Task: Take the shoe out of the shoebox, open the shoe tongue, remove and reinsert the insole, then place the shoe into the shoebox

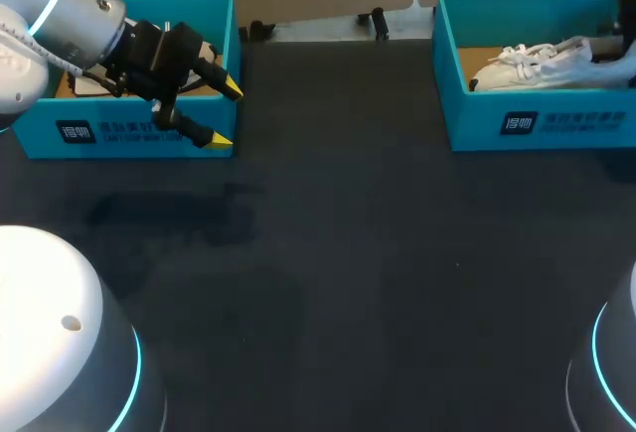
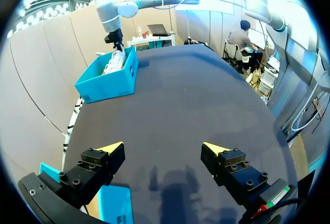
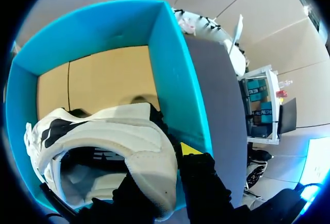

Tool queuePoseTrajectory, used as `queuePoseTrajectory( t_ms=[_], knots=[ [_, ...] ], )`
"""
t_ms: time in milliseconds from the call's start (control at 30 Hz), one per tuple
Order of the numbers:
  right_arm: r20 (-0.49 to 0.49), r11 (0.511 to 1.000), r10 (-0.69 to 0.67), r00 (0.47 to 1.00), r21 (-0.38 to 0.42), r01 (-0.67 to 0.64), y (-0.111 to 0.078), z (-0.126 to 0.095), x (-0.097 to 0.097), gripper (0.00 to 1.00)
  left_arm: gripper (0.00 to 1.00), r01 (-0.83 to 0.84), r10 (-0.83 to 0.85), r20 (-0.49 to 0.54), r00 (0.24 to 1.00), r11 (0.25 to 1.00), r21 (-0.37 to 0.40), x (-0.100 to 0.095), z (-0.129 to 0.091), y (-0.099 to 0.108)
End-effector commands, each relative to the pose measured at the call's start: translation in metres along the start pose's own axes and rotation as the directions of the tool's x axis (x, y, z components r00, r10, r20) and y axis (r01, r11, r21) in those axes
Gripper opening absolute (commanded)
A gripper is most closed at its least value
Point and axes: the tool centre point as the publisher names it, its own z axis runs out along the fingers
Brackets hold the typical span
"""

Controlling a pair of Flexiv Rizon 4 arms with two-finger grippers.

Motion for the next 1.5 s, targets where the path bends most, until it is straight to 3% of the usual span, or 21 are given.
queuePoseTrajectory(
  t_ms=[33, 833, 1467, 1500],
  knots=[
    [-0.004, 1.0, 0.004, 1.0, -0.003, -0.004, -0.007, 0.002, -0.002, 0.0, 1.0, 0.0, 0.0, 0.001, 1.0, 1.0, -0.003, 0.001, 0.0, 0.0],
    [0.007, 0.999, -0.007, 1.0, 0.038, 0.007, -0.027, 0.042, 0.012, 0.0, 1.0, 0.0, 0.0, 0.001, 1.0, 1.0, -0.003, 0.001, 0.0, 0.0],
    [-0.031, 0.998, 0.009, 0.999, 0.059, -0.007, -0.02, 0.06, 0.02, 0.0, 1.0, 0.0, 0.0, 0.001, 1.0, 1.0, -0.003, 0.001, 0.0, 0.0],
    [-0.033, 0.998, 0.011, 0.999, 0.062, -0.009, -0.02, 0.06, 0.02, 0.09, 1.0, 0.0, 0.0, 0.001, 1.0, 1.0, -0.003, 0.001, 0.0, 0.0]
  ],
)
